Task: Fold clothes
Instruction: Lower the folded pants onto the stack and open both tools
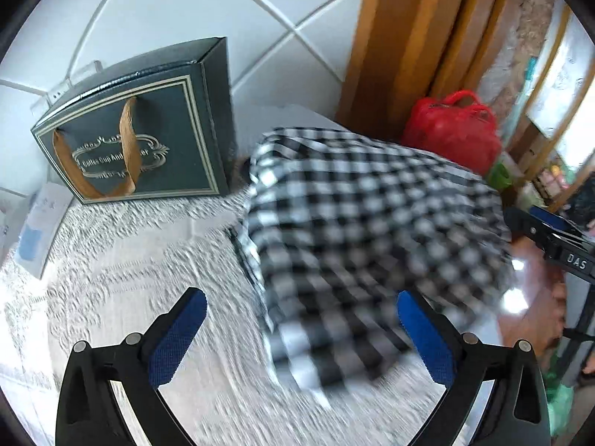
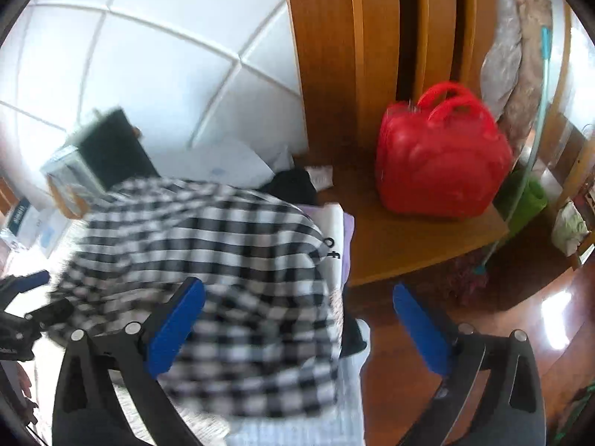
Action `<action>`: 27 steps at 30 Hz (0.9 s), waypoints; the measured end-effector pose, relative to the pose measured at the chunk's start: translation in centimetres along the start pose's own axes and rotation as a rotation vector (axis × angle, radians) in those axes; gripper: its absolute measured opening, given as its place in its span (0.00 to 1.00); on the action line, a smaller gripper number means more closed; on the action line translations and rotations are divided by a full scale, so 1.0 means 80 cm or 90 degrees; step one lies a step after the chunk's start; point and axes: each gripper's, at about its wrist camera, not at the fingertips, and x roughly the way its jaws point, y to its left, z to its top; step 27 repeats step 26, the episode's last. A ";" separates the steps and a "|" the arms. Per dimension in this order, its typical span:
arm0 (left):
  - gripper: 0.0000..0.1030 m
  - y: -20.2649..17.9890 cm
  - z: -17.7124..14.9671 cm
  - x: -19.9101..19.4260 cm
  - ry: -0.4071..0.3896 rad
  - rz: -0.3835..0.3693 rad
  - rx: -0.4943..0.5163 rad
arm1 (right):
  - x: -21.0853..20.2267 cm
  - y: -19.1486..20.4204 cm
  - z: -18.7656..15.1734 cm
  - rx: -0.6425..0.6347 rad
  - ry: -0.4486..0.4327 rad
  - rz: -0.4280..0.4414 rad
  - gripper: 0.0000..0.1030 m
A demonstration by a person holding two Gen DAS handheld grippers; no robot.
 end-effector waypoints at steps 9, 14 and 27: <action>1.00 -0.062 -0.051 -0.048 -0.032 0.021 0.038 | -0.056 0.045 -0.062 -0.019 0.038 0.007 1.00; 1.00 -0.076 -0.066 -0.044 -0.022 0.029 0.032 | -0.063 0.051 -0.091 -0.012 0.050 0.015 1.00; 1.00 -0.095 -0.059 -0.033 -0.038 0.020 0.060 | -0.062 0.046 -0.091 -0.006 0.049 -0.004 1.00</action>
